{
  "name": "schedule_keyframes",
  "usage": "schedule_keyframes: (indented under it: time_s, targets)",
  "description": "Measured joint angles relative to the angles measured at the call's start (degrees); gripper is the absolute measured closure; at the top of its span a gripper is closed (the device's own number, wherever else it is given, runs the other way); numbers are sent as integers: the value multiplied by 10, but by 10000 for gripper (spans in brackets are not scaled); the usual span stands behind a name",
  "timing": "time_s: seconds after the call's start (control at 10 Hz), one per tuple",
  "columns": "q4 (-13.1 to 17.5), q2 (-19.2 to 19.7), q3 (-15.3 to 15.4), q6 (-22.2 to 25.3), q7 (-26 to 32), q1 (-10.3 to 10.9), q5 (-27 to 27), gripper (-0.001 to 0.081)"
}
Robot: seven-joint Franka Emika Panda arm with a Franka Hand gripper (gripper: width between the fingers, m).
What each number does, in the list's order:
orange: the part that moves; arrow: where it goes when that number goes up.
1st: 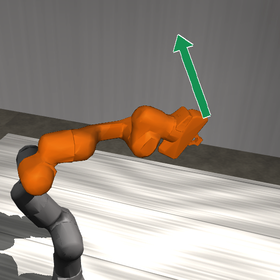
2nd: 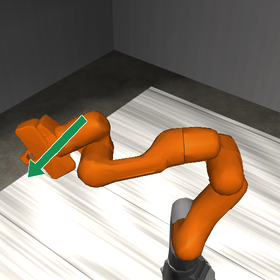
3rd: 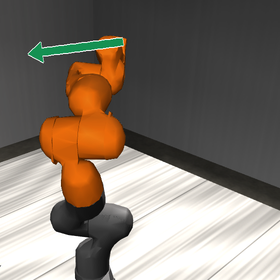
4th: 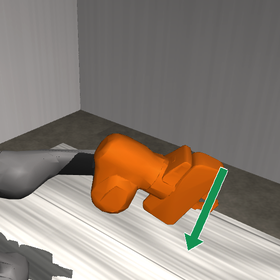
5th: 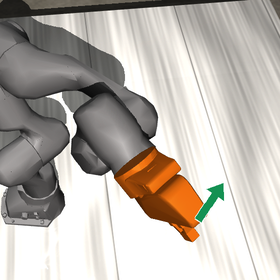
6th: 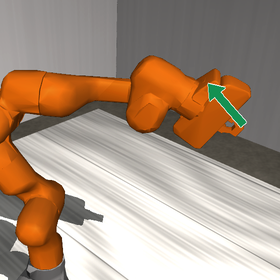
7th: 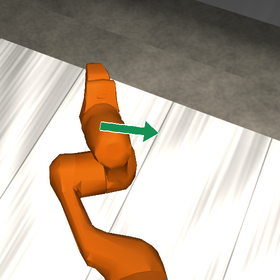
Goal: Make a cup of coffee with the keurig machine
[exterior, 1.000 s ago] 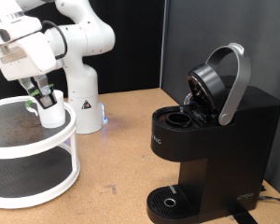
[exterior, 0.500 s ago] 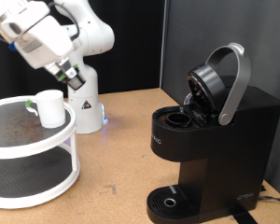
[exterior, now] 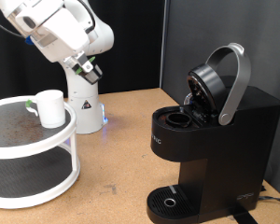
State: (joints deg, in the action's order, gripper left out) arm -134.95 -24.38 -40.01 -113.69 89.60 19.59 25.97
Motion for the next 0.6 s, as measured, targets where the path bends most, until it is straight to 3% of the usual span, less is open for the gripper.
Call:
schedule_keyframes:
  time_s: [0.3,0.6]
  targets:
    - [15,10,2,36,-31,16,64,357]
    - [33,42,25,18,-115,39,111,365]
